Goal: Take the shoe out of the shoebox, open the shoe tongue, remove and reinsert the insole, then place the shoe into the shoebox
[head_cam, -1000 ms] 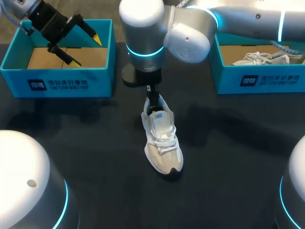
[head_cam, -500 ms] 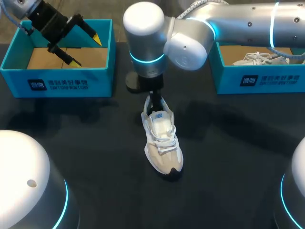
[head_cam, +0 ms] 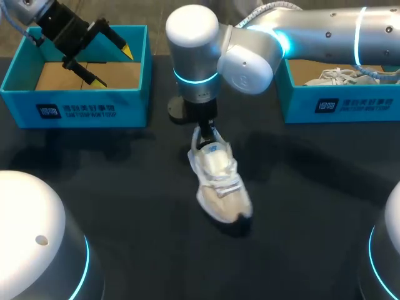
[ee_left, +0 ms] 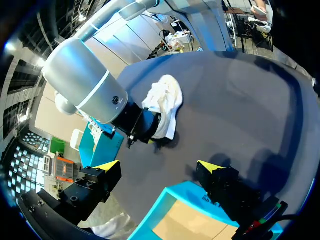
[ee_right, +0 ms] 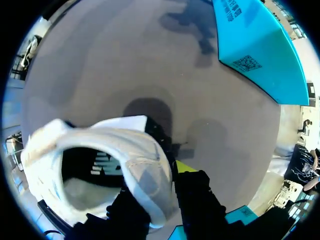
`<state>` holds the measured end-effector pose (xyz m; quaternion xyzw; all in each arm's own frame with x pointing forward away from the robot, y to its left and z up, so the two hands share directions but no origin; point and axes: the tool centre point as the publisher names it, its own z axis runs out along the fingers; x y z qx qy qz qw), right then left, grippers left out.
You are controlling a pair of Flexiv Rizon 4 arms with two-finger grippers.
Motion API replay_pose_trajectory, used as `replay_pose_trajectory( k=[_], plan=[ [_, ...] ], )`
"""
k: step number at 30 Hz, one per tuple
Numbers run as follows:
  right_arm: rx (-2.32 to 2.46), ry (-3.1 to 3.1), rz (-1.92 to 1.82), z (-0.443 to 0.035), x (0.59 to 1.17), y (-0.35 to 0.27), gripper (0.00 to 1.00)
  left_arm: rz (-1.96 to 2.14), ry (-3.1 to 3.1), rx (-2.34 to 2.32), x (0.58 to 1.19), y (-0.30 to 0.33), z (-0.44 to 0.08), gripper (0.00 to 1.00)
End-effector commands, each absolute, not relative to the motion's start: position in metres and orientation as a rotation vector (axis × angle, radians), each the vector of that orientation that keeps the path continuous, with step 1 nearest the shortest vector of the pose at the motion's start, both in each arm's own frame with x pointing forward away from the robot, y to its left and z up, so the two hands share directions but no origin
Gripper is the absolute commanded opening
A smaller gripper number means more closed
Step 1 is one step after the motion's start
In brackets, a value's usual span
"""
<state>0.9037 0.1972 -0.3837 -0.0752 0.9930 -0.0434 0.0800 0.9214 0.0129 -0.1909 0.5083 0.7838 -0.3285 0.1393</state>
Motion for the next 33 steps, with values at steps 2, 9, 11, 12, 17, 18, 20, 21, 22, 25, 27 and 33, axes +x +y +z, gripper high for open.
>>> replay_pose_trajectory(
  k=[2,9,11,12,17,18,20,21,22,25,27,33],
  plan=[
    [-0.171,2.978,-0.15,-0.364,0.901,0.193,0.0,-0.944,2.269,1.47,0.921,0.013,-0.19,1.0],
    [-0.119,2.978,-0.171,-0.312,0.899,0.188,0.0,-0.944,2.269,1.47,0.921,0.013,-0.19,1.0],
    [-0.118,2.964,-0.157,-0.293,0.898,0.187,0.0,-0.944,2.269,1.47,0.921,0.013,-0.19,1.0],
    [-0.112,2.959,-0.171,-0.283,0.898,0.186,0.0,-0.944,2.269,1.47,0.921,0.013,-0.19,1.0],
    [-0.104,2.927,-0.158,-0.232,0.897,0.183,0.0,-0.944,2.269,1.47,0.921,0.013,-0.19,1.0],
    [-0.109,2.916,-0.166,-0.222,0.897,0.183,0.0,-0.944,2.269,1.47,0.921,0.013,-0.19,1.0],
    [-0.127,2.909,-0.159,-0.204,0.897,0.183,0.0,-0.944,2.269,1.47,0.921,0.013,-0.19,1.0],
    [-0.135,2.897,-0.156,-0.194,0.897,0.182,0.0,-0.944,2.269,1.47,0.921,0.013,-0.19,1.0],
    [-0.143,2.895,-0.157,-0.186,0.897,0.182,0.0,-0.944,2.269,1.47,0.921,0.013,-0.19,1.0],
    [-0.176,2.881,-0.163,-0.165,0.898,0.18,0.0,-0.944,2.269,1.47,0.921,0.013,-0.19,1.0],
    [-0.187,2.866,-0.155,-0.153,0.9,0.179,0.0,-0.944,2.269,1.47,0.921,0.013,-0.19,1.0],
    [-0.244,2.846,-0.144,-0.129,0.911,0.178,0.0,-0.944,2.269,1.47,0.921,0.013,-0.19,1.0]
  ],
)
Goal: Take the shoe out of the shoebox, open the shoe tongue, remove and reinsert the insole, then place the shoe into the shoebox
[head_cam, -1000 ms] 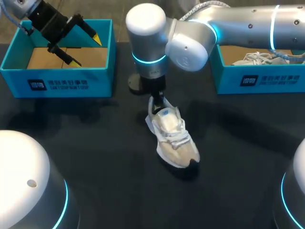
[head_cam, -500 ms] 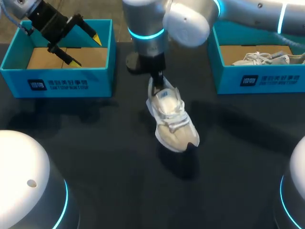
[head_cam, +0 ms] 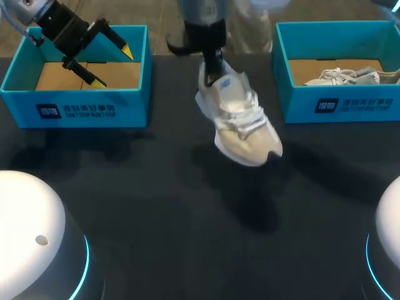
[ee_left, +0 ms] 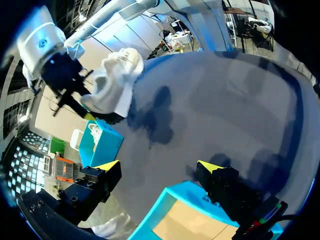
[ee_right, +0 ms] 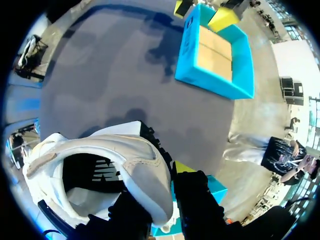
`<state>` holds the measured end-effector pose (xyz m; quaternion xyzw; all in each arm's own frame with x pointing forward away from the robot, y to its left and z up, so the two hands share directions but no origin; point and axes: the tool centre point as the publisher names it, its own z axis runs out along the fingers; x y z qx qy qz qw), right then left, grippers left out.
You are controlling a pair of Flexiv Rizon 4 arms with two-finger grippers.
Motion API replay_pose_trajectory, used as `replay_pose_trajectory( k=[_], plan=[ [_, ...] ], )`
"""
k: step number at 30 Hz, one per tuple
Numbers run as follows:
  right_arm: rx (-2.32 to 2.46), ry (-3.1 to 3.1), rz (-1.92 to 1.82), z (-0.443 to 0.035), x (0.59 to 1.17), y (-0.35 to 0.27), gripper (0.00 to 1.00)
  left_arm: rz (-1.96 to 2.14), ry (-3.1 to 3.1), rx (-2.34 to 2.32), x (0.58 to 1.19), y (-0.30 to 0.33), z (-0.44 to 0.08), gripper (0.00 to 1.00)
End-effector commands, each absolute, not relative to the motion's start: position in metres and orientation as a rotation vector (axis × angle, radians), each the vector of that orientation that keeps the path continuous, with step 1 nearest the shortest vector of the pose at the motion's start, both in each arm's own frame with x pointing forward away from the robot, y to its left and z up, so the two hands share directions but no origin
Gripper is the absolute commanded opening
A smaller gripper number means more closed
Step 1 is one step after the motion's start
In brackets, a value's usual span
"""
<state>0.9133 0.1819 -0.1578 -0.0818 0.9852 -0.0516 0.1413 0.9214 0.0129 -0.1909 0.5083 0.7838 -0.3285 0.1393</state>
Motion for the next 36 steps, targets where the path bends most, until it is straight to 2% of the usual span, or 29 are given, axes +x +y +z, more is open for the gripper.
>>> replay_pose_trajectory(
  k=[1,30,36],
  plan=[
    [-0.252,2.841,-0.138,-0.126,0.913,0.178,0.0,-0.944,2.269,1.47,0.921,0.013,-0.19,1.0],
    [-0.284,2.832,-0.134,-0.121,0.918,0.184,0.0,-0.944,2.269,1.47,0.921,0.013,-0.19,1.0],
    [-0.265,2.832,-0.103,-0.125,0.954,0.152,0.0,-0.944,2.269,1.47,0.921,0.013,-0.19,1.0]
  ],
)
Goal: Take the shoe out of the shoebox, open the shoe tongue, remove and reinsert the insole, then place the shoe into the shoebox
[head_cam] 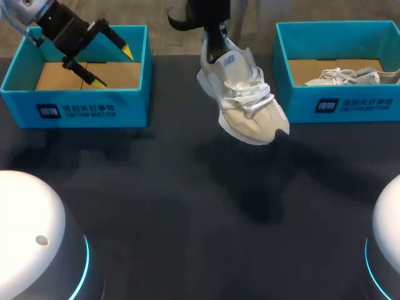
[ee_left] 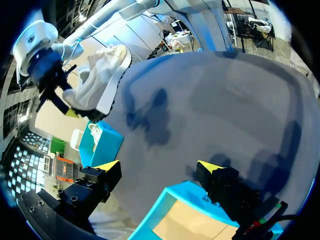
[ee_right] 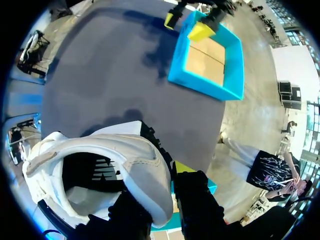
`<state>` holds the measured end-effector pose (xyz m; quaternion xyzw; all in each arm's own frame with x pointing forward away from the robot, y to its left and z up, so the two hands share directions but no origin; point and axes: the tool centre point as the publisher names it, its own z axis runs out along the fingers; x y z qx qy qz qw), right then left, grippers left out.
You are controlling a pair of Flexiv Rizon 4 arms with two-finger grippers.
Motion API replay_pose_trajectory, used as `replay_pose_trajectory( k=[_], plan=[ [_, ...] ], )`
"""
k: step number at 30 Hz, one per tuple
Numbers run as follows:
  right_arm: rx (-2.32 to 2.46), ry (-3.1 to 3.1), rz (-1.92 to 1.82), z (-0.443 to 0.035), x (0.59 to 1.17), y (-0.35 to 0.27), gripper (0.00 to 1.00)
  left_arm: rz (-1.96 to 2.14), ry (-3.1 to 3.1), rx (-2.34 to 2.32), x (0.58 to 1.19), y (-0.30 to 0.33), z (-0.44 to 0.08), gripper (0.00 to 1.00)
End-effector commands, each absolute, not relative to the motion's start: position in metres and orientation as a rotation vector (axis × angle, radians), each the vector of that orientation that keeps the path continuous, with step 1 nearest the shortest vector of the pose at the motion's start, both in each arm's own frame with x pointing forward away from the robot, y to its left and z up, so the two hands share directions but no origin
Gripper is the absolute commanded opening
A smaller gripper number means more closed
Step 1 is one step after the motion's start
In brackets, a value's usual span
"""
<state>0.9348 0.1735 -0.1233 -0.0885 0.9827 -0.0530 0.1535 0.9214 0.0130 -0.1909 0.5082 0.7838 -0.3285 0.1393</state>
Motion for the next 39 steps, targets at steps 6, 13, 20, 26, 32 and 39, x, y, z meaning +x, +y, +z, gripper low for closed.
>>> replay_pose_trajectory(
  k=[6,13,20,26,32,39],
  plan=[
    [-0.251,2.808,-0.116,-0.119,0.982,0.108,0.0,-0.944,2.269,1.47,0.921,0.013,-0.19,1.0],
    [-0.248,2.786,-0.18,-0.108,1.019,0.051,0.0,-0.944,2.269,1.47,0.921,0.013,-0.19,1.0],
    [-0.136,2.779,-0.177,-0.098,1.055,-0.008,0.0,-0.944,2.269,1.47,0.921,0.013,-0.19,1.0],
    [-0.049,2.757,-0.203,-0.093,1.082,-0.051,0.0,-0.944,2.269,1.47,0.921,0.013,-0.19,1.0],
    [0.004,2.77,-0.211,-0.097,1.103,-0.088,0.0,-0.944,2.269,1.47,0.921,0.013,-0.19,1.0],
    [0.053,2.779,-0.173,-0.108,1.107,-0.114,0.0,-0.944,2.269,1.47,0.921,0.013,-0.19,1.0]
  ],
)
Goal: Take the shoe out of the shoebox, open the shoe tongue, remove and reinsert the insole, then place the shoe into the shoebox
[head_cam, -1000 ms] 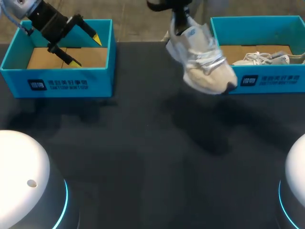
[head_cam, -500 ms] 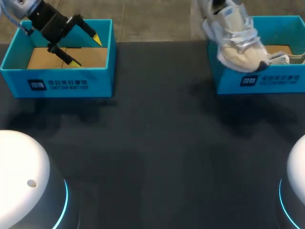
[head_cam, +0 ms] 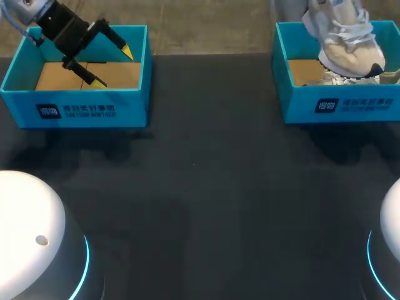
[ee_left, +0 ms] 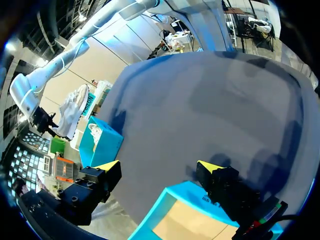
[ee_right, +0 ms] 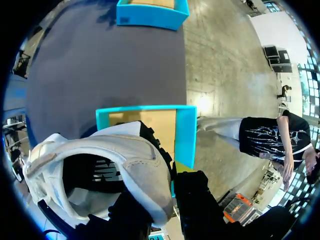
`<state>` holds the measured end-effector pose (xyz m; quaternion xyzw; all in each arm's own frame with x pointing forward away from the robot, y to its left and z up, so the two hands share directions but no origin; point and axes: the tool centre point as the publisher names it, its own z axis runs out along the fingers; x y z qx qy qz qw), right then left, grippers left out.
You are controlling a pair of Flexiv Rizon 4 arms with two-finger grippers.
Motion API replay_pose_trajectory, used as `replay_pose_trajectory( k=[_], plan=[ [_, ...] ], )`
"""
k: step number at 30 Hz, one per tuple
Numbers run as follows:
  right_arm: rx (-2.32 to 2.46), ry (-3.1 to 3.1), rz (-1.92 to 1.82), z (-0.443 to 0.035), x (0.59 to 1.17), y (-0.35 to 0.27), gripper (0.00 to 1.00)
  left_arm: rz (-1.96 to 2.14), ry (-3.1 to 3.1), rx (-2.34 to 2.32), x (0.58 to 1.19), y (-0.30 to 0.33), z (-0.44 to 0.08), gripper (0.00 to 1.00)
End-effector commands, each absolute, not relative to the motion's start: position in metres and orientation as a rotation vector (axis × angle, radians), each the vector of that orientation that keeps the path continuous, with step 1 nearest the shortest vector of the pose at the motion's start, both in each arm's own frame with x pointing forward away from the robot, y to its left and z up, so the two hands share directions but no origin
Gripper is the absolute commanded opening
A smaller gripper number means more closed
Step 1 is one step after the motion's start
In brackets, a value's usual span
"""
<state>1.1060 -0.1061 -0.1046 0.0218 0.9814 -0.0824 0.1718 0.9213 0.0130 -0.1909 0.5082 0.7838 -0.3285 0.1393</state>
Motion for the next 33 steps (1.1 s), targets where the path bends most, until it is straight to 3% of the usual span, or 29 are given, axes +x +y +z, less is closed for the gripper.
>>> replay_pose_trajectory(
  k=[1,19,33],
  plan=[
    [0.053,2.779,-0.173,-0.108,1.107,-0.114,0.0,-0.944,2.269,1.47,0.921,0.013,-0.19,1.0],
    [0.053,2.779,-0.173,-0.108,1.107,-0.114,0.0,-0.944,2.269,1.47,0.921,0.013,-0.19,1.0],
    [0.192,2.764,-0.217,-0.119,1.13,-0.195,0.0,-0.944,2.269,1.47,0.921,0.013,-0.19,1.0]
  ],
)
